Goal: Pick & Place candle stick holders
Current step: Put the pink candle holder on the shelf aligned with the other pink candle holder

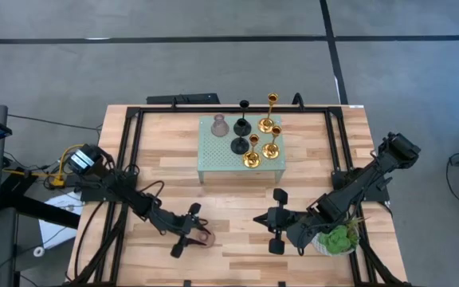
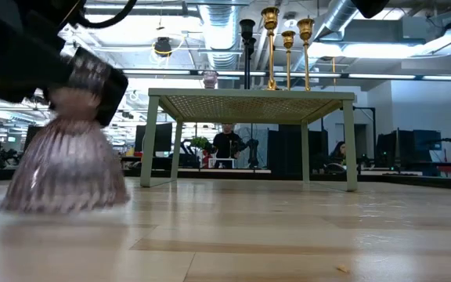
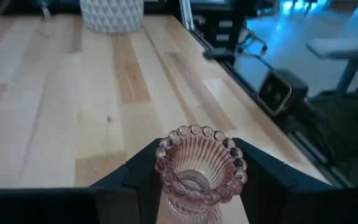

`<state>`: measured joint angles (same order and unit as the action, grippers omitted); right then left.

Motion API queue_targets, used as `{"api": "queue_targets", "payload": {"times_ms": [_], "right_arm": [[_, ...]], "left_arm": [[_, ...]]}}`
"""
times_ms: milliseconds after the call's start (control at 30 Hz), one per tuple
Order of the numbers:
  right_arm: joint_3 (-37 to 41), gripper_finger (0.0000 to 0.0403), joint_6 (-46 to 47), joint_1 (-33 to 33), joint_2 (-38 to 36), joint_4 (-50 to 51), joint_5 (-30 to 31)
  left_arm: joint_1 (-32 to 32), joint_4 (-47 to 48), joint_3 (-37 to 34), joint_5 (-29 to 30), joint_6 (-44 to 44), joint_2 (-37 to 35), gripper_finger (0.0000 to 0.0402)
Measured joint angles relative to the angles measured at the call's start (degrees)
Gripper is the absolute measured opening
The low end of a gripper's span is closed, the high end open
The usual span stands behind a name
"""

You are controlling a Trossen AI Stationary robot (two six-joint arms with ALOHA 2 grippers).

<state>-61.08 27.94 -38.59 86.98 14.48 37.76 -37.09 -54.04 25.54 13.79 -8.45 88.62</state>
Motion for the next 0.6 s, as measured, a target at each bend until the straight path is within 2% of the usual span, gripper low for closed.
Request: {"api": "queue_targets", "payload": {"times_ms": [200, 400, 600], "right_arm": [[0.0, 0.0, 0.0, 0.0, 0.0, 0.04, 0.0], [0.0, 0.0, 0.0, 0.0, 0.0, 0.21, 0.0], [-0.02, 0.0, -1.21, -0.01, 0.0, 0.26, 0.0]], "left_arm": [[1.07, 1.89, 0.0, 1.75, -0.01, -5.23, 0.017], [1.26, 7.35, 0.0, 6.72, -1.04, -10.99, 0.0165], [2.4, 12.9, 0.0, 7.12, -1.47, -17.94, 0.0165]]}}
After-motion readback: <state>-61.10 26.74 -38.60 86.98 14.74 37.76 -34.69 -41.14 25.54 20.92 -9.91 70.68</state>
